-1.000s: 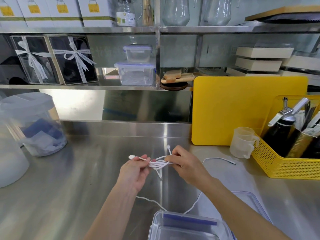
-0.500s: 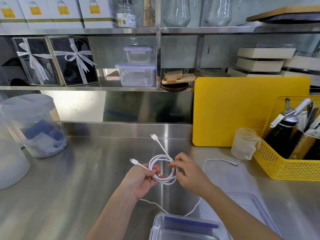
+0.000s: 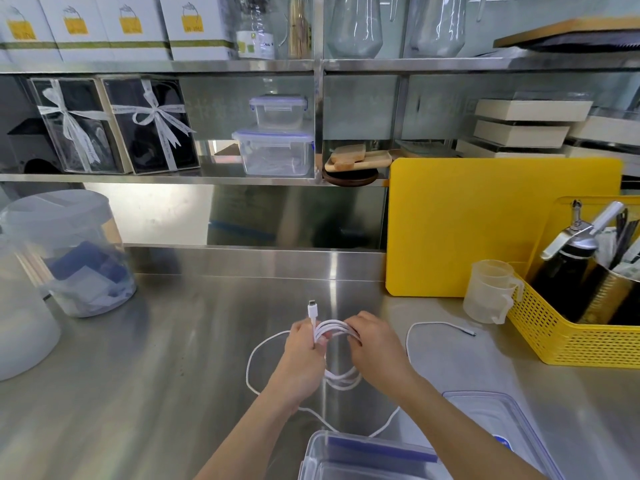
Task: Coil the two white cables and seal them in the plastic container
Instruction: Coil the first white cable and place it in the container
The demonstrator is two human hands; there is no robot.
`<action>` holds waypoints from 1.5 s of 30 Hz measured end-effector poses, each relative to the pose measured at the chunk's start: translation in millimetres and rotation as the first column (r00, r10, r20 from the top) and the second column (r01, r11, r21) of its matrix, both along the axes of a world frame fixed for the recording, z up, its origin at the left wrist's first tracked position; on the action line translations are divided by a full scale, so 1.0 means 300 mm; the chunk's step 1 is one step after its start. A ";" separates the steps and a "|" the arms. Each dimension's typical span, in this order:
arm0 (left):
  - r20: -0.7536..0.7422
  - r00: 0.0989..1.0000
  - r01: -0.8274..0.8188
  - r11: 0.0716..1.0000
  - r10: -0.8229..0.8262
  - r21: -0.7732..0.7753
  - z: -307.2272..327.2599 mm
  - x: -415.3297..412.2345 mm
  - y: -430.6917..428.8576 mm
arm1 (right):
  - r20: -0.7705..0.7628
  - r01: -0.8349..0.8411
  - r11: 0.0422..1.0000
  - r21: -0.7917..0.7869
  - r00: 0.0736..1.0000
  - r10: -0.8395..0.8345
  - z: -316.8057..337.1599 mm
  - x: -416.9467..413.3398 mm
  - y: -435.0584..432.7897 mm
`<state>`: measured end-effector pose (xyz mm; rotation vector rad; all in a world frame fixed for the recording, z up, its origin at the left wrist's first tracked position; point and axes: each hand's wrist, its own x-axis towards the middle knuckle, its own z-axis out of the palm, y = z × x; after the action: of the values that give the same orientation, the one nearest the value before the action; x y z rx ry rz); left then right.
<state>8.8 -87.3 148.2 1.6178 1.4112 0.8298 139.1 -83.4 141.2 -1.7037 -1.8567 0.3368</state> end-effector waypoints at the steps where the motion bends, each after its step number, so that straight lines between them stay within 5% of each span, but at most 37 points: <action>1: -0.013 0.999 0.034 0.999 -0.034 -0.003 -0.002 -0.003 0.003 | -0.097 -0.002 0.999 -0.041 0.995 -0.002 0.011 0.007 0.003; 5: 0.166 0.986 0.040 0.989 -0.017 -0.141 0.015 -0.002 -0.007 | -0.332 -0.068 0.984 -0.162 0.943 0.011 0.034 0.032 0.006; 11: 0.230 0.972 0.004 0.984 0.038 -0.181 0.004 -0.009 -0.001 | 0.249 -0.224 0.962 0.156 0.951 0.181 0.027 0.017 -0.027; 16: 0.420 0.908 0.119 0.957 0.002 -0.263 0.012 -0.032 0.000 | 0.408 -0.363 0.886 0.289 0.884 0.229 0.014 0.036 -0.008; 21: 0.420 0.906 0.101 0.930 0.061 -0.353 0.022 -0.037 0.010 | 0.033 -0.185 0.894 0.408 0.982 0.187 -0.002 0.015 -0.016; 24: 0.431 0.902 0.130 0.931 0.032 -0.341 0.017 -0.045 0.014 | -0.445 0.007 0.992 0.129 0.894 0.052 0.019 -0.011 -0.036; 25: 0.420 0.907 0.122 0.938 0.027 -0.324 0.012 -0.049 0.014 | -0.490 0.029 0.999 0.046 0.872 -0.002 0.023 -0.013 -0.034; 31: 0.055 0.995 0.098 0.972 -0.088 -0.214 -0.057 -0.058 -0.024 | -0.289 -0.084 0.951 -0.297 0.957 -0.006 0.022 0.023 -0.039; 34: 0.005 0.994 0.108 0.960 -0.111 -0.259 -0.092 -0.058 -0.063 | -0.126 -0.067 0.943 -0.327 0.992 0.027 -0.004 0.042 -0.101; 37: -0.107 0.983 0.114 0.955 -0.147 -0.273 -0.128 -0.062 -0.104 | -0.129 -0.121 0.915 -0.384 0.989 0.077 -0.021 0.058 -0.181; 45: -0.637 0.696 0.284 0.942 -0.330 -0.178 -0.212 -0.002 -0.249 | 0.005 -0.109 0.837 -0.536 0.991 0.132 -0.161 0.062 -0.312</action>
<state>8.2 -161.9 84.6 2.1374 1.5285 -0.0255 157.7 -176.9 92.7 -1.9551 -2.0308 0.9577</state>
